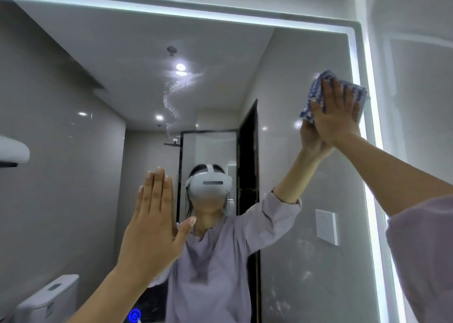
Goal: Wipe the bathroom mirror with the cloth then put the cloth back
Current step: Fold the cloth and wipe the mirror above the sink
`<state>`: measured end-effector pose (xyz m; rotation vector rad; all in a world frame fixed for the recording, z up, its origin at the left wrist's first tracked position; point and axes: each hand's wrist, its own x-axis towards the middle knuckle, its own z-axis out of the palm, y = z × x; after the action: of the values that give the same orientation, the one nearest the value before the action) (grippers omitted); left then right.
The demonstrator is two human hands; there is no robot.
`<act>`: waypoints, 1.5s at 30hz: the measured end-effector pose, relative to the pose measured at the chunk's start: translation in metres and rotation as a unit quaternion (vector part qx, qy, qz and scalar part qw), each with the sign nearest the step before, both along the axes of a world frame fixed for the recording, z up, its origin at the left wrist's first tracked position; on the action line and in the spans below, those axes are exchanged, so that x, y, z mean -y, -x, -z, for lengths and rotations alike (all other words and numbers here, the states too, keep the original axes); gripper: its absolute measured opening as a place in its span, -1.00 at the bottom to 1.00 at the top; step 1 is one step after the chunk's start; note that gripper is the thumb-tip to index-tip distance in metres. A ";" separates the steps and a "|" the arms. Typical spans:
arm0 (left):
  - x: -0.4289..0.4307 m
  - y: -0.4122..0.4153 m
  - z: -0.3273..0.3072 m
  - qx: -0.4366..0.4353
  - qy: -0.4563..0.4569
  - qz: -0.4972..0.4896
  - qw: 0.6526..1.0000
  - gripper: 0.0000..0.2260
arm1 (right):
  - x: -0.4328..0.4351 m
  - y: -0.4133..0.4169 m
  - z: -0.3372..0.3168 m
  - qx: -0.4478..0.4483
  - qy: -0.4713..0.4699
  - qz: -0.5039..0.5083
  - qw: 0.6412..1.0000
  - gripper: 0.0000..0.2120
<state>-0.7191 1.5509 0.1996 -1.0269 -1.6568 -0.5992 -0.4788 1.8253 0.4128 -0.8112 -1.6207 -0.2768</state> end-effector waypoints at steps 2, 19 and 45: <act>0.000 0.000 -0.001 0.001 -0.001 0.001 1.000 -0.23 | -0.008 -0.011 0.004 -0.006 0.026 -0.010 1.000 -0.41; 0.000 0.004 -0.001 -0.015 -0.001 -0.014 1.000 -0.22 | 0.038 0.030 -0.008 -0.034 0.090 -0.060 0.994 -0.37; -0.001 0.006 -0.002 -0.003 0.001 -0.018 1.000 -0.23 | 0.183 0.174 0.007 0.222 -0.225 -0.073 0.946 -0.48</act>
<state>-0.7252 1.5515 0.2014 -0.9961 -1.6675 -0.5709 -0.6527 1.6421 0.4057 -0.2822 -1.9222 -0.7352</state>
